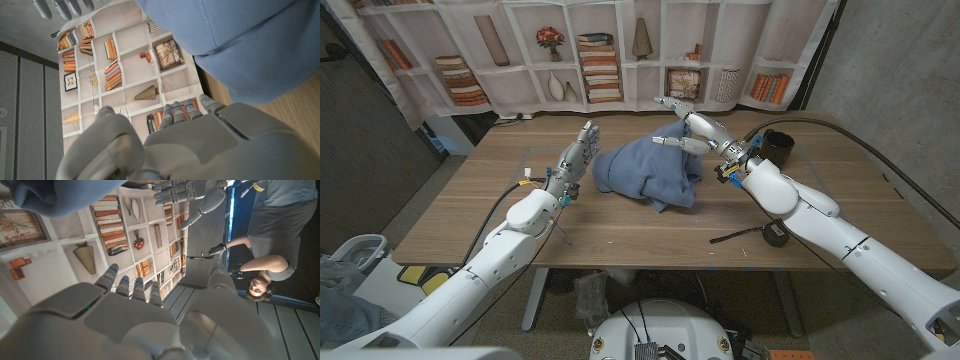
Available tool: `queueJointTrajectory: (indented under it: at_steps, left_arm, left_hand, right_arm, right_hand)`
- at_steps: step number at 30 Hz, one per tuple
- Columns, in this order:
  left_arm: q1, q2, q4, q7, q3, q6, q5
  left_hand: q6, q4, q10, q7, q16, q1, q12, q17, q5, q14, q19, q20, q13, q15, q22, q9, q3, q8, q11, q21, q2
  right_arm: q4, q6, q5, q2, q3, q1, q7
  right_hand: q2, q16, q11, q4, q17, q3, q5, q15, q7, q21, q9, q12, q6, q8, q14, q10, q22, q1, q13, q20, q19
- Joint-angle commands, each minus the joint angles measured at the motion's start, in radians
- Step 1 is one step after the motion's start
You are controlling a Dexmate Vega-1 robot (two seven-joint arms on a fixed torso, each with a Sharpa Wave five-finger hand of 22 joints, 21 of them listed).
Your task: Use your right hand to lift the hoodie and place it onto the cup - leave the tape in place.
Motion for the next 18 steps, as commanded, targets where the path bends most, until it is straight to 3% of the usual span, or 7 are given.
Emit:
queueJointTrajectory:
  at_steps: [1, 18]
  left_arm:
    - [0.004, -0.002, -0.009, 0.012, 0.0, -0.003, 0.004]
    - [0.017, 0.0, -0.023, 0.026, -0.007, -0.012, 0.011]
  left_hand:
    - [0.007, 0.0, 0.001, 0.002, 0.002, 0.009, -0.002, 0.003, 0.004, 0.004, -0.004, 0.006, 0.004, -0.003, 0.006, 0.004, -0.006, -0.002, -0.003, 0.002, 0.003]
    - [0.008, 0.0, 0.004, 0.002, 0.002, 0.011, -0.002, 0.003, 0.004, 0.004, -0.004, 0.007, 0.004, -0.003, 0.006, 0.004, -0.011, -0.003, -0.003, 0.002, 0.004]
  right_arm:
    - [-0.02, -0.059, -0.045, -0.018, -0.013, 0.02, 0.01]
    - [-0.057, -0.137, -0.121, -0.042, -0.033, 0.028, -0.001]
  right_hand:
    - [-0.013, -0.002, 0.007, 0.004, 0.003, -0.007, 0.016, 0.008, -0.002, -0.002, 0.003, -0.006, -0.014, -0.002, -0.018, -0.025, 0.003, 0.015, 0.006, 0.034, -0.009]
    - [-0.024, -0.002, 0.016, 0.01, 0.003, -0.017, 0.036, 0.014, 0.013, -0.001, 0.003, -0.008, -0.052, -0.007, -0.046, -0.066, 0.004, 0.026, 0.006, 0.054, -0.024]
